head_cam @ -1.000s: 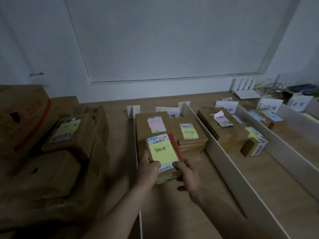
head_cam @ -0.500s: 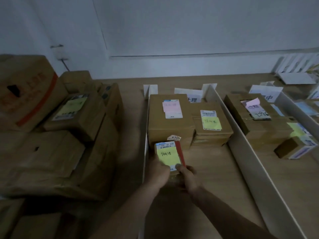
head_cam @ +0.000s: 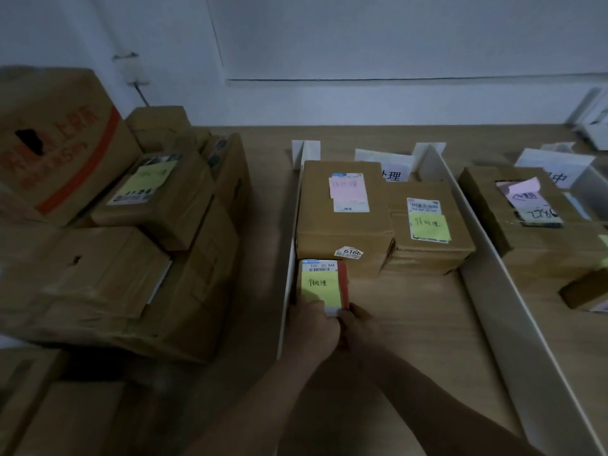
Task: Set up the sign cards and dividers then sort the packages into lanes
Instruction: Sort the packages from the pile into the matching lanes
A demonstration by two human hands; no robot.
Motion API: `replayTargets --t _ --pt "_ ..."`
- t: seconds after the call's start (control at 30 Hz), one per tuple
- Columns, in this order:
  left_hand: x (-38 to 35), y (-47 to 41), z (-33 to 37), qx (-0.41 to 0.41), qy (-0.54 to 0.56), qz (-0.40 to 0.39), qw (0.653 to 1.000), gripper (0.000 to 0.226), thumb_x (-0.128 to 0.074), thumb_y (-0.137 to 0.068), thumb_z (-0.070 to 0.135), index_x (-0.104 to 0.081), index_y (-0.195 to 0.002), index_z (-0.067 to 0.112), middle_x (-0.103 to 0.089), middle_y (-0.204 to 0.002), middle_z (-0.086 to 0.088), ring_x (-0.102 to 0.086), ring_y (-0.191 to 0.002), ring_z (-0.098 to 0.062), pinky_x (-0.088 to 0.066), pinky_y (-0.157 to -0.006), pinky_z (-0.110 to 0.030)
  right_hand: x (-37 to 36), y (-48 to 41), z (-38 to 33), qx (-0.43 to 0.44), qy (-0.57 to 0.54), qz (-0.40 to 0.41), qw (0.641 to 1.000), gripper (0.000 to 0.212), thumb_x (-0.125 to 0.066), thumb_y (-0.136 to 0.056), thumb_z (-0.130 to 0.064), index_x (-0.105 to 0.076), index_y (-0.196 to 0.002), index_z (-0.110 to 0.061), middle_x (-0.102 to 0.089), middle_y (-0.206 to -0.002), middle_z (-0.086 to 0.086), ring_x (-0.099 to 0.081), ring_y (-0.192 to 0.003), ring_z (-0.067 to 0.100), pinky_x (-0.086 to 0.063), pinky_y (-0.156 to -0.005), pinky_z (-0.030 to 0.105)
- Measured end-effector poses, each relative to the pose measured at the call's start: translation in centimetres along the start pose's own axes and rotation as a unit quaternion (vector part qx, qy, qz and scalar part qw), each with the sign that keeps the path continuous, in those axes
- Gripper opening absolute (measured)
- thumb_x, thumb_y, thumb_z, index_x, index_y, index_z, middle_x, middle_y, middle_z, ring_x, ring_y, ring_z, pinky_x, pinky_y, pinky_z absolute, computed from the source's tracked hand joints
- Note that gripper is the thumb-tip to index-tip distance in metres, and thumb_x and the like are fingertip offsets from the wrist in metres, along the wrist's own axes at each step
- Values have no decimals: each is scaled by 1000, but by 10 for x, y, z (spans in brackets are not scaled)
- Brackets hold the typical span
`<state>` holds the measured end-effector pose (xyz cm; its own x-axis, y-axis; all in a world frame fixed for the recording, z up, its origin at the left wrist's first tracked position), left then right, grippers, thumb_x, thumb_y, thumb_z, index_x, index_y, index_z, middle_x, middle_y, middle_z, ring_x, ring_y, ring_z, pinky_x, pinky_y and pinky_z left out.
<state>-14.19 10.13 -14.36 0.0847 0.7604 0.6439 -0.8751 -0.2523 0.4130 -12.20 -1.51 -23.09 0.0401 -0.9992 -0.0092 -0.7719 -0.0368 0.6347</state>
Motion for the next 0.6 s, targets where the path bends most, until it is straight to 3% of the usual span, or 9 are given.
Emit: replayTargets --t 0.17,0.33,0.5,0.53,0.6 --pt "-1 3 -2 1 6 -15 1000 36 -48 -93 23 -61 -124 7 -50 -135 -12 -45 -128 -32 -43 -108 -43 -4 5 -9 26 30 -1 999 27 -50 -102 -9 -63 -126 -7 -70 -114 18 -69 -95 31 -56 -60 30" --pt "9 6 0 -12 15 -16 1000 38 -49 -98 18 -58 -133 7 -49 -140 -13 -46 -130 -30 -41 -109 -39 -8 14 -16 41 47 -6 998 23 -49 -103 -8 -62 -121 -13 -69 -101 9 -67 -82 19 -56 -54 27" --pt "17 11 -4 -18 75 -25 997 34 -51 -100 20 -59 -131 9 -55 -135 -12 -53 -125 -27 -47 -103 -35 -9 18 -17 43 69 16 997 20 -57 -100 -20 -63 -117 -11 -72 -106 16 -70 -91 34 -60 -81 52" --pt "19 12 -4 -23 79 -29 996 34 -51 -101 19 -59 -132 9 -55 -137 -11 -52 -127 -27 -45 -104 -32 -7 20 -18 46 74 30 996 30 -60 -98 -29 -61 -121 -10 -71 -108 15 -69 -93 34 -58 -83 52" --pt "28 14 -4 -37 87 -21 995 34 -52 -101 15 -61 -132 7 -55 -139 -11 -52 -124 -26 -43 -99 -27 2 21 -22 66 96 72 991 78 -67 -81 -62 -53 -137 -10 -68 -120 16 -66 -106 37 -54 -92 53"
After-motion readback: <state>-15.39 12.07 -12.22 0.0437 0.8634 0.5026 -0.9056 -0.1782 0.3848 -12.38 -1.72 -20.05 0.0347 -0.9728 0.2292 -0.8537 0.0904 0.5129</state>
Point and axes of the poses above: each hand's wrist, its own y-axis away from the middle knuckle, its own x-axis out of the back of the hand, z = x × y, the point moved 9 cm from there along -y, towards the middle knuckle
